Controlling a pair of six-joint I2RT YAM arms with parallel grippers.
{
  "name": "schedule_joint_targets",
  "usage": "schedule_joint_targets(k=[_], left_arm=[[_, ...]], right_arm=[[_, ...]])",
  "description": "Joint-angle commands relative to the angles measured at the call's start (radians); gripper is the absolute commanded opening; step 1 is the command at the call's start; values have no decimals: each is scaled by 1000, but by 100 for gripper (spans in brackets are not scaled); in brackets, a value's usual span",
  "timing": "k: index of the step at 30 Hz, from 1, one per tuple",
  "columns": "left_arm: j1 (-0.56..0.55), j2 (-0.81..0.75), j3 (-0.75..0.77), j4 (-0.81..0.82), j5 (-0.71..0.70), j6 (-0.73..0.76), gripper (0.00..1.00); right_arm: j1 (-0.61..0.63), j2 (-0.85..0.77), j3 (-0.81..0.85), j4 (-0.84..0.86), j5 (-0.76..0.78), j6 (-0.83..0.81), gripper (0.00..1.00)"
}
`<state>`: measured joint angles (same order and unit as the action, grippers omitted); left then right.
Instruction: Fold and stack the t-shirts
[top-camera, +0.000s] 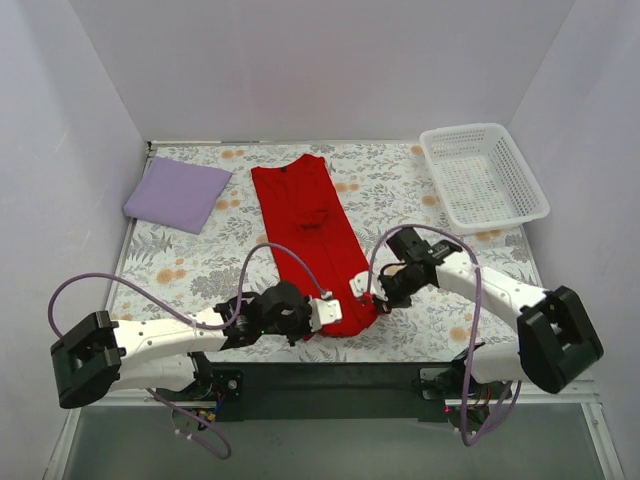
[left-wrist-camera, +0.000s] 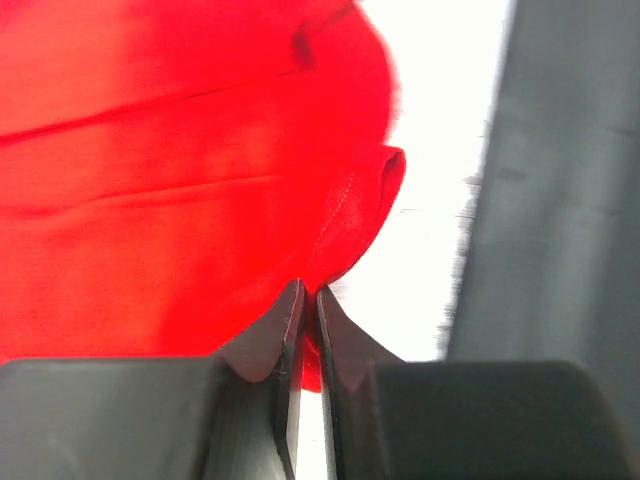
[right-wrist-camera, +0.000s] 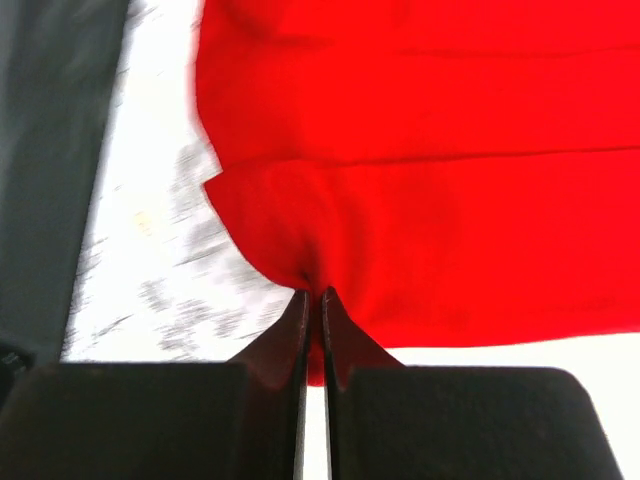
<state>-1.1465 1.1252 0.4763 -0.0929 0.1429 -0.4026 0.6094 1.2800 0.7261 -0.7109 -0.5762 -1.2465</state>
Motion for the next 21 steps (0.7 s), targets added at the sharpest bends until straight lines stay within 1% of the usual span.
schedule_joint_targets(k=[1,2,4,5,6,7,8,10,11,12,15,17,18,21], left_arm=[[126,-24,27,24,124,79,0],[198,-21,31,25,156,88,0],[267,-5,45,47,185,119,0],[336,2,50,61,207,129,0],[370,22,59,83,213,137,0],[405,36,67,88,218,152,0],[474,50,73,99,224,156,0],[539,105,99,154,253,163,0],[589,123,110,179,256,166,0],[611,146,125,188,267,169,0],[677,234,189,223,261,177,0],[711,292,245,234,251,183,0],[722,307,261,229,248,186,0],[748,350,311,229,247,197,0]], right_arm=[[3,119,197,-7,-8,114,1],[1,149,235,-6,1,148,1],[1,255,323,10,28,199,1],[1,290,405,14,42,219,1],[0,362,458,19,76,267,1],[-3,399,504,25,90,288,1],[-13,470,600,28,102,311,1],[-25,533,682,30,130,358,1],[-37,592,725,30,145,370,1],[-42,622,793,31,154,393,1],[-59,722,916,37,196,421,1],[-69,781,964,39,216,452,1],[-71,794,1007,42,219,461,1],[-82,829,1053,56,220,487,1]])
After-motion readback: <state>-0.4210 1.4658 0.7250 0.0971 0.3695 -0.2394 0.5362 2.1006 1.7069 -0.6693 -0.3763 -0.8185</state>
